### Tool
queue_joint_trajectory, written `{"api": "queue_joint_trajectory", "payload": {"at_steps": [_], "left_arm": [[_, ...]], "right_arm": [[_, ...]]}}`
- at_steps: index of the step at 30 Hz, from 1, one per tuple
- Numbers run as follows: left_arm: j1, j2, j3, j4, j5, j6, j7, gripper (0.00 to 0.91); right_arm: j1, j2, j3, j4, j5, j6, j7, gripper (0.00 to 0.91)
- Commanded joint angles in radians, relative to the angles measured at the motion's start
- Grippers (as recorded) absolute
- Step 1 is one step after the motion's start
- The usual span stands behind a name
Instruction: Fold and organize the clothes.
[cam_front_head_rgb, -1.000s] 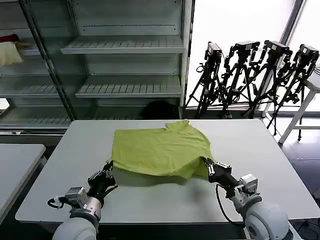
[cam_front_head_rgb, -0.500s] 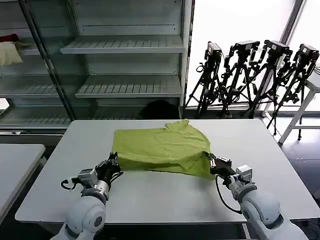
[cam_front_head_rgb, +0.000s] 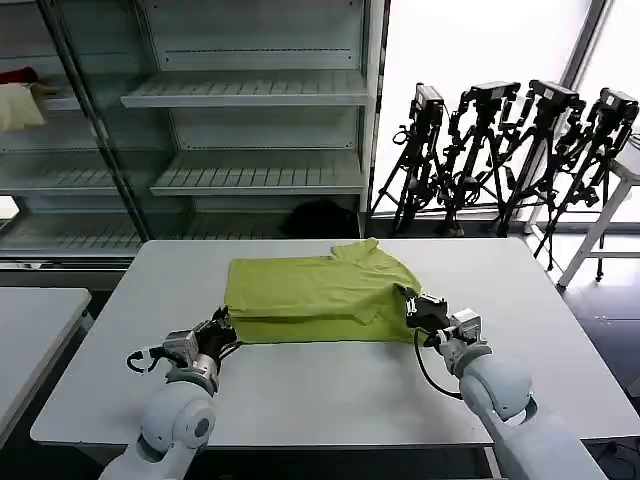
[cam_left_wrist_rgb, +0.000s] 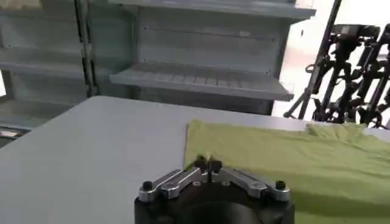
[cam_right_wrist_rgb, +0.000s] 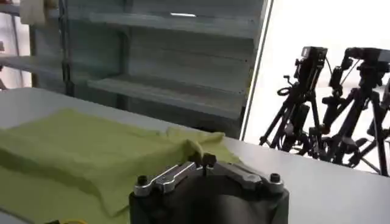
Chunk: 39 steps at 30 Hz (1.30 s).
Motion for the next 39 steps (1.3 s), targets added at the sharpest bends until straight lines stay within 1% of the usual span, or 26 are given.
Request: {"api": "queue_joint_trajectory", "payload": {"at_steps": [1,2,6,13,18,20,23,25,30,39], "left_arm": [[-0.038,0.000,0.010,0.041,0.002,0.001,-0.003,0.000],[-0.042,0.001,0.013,0.046,0.002,-0.001,-0.002,0.010],[-0.066,-0.002,0.025,0.065,0.004,-0.002,-0.001,0.000],[-0.095,-0.011,0.037,0.109,0.020,-0.006,0.008,0.010],[-0.095,-0.008,0.039,0.111,0.030,-0.009,0.043,0.010],[-0.094,-0.005,0.039,0.112,0.039,-0.017,0.058,0.010],[-0.089,-0.001,0.036,0.113,0.050,-0.026,0.074,0.010],[-0.084,0.002,0.035,0.111,0.051,-0.027,0.079,0.020],[-0.078,0.006,0.031,0.109,0.052,-0.028,0.082,0.010],[-0.012,0.033,0.019,0.072,0.103,-0.001,0.116,0.020]], "right_arm": [[0.034,0.011,-0.019,-0.040,-0.023,0.008,0.000,0.000],[0.040,0.011,-0.019,-0.050,-0.027,0.012,-0.002,0.000],[0.062,0.018,-0.028,-0.084,-0.036,0.028,-0.006,0.000],[0.100,0.046,-0.057,-0.126,-0.060,0.034,-0.006,0.000],[0.094,0.050,-0.058,-0.136,-0.063,0.041,-0.006,0.000],[0.083,0.046,-0.053,-0.129,-0.062,0.042,-0.004,0.000],[0.038,0.037,-0.028,-0.086,-0.058,0.039,0.015,0.000],[-0.011,0.022,-0.011,-0.045,-0.055,0.043,0.018,0.000],[-0.082,-0.004,0.015,0.012,-0.048,0.053,0.020,0.000],[-0.160,-0.027,0.035,0.063,-0.030,0.055,0.030,0.000]]}}
